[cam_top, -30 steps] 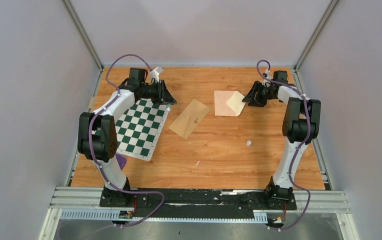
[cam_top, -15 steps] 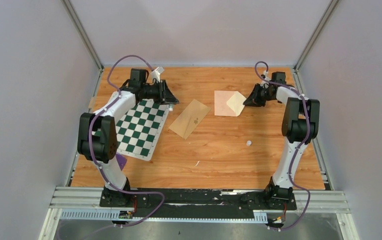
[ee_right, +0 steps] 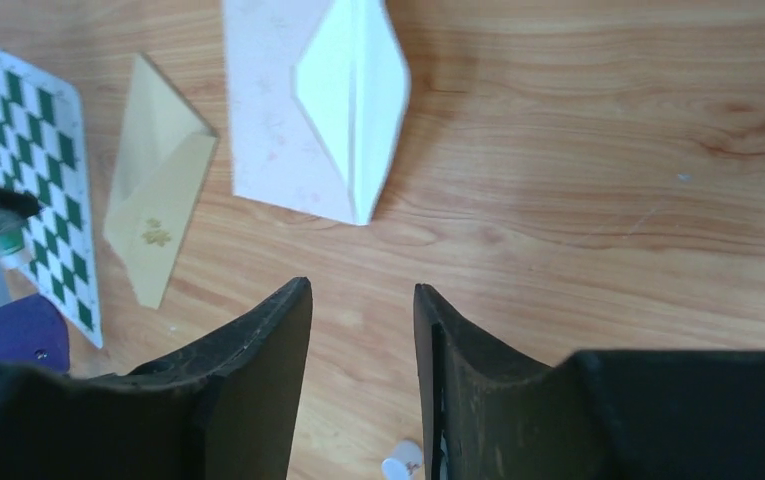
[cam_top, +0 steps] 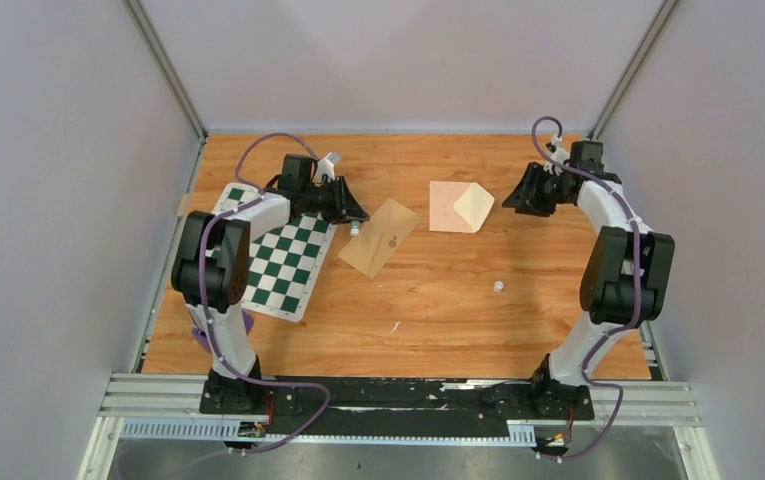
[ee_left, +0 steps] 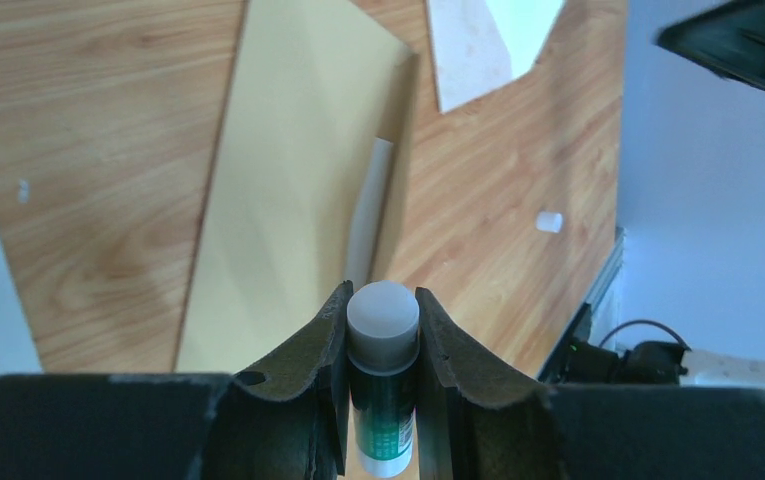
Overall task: Place the letter into the envelope and seal it
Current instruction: Seal the envelope flap on the envelope.
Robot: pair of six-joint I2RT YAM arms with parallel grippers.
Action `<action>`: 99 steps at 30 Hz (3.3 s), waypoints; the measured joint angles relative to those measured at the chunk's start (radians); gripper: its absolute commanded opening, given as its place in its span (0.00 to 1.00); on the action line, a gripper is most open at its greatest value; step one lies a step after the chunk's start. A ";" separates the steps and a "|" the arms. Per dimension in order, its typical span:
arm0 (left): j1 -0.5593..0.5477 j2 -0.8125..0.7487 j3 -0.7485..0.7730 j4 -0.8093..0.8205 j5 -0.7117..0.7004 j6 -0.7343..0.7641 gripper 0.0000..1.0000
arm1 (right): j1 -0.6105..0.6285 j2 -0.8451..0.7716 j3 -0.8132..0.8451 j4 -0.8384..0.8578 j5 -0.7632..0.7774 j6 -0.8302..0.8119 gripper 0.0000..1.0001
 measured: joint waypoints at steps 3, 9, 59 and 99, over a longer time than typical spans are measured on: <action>0.001 0.067 0.020 0.009 -0.022 0.001 0.00 | 0.032 -0.068 0.025 -0.023 -0.038 -0.009 0.52; 0.003 0.186 0.039 0.027 -0.029 0.002 0.00 | 0.251 -0.036 0.103 0.017 -0.167 0.045 0.36; -0.024 0.155 -0.113 0.167 -0.008 -0.084 0.00 | 0.595 0.518 0.164 0.351 -0.489 0.457 0.04; -0.107 0.110 -0.359 0.464 0.105 -0.262 0.00 | 0.585 0.512 0.080 0.540 -0.496 0.543 0.00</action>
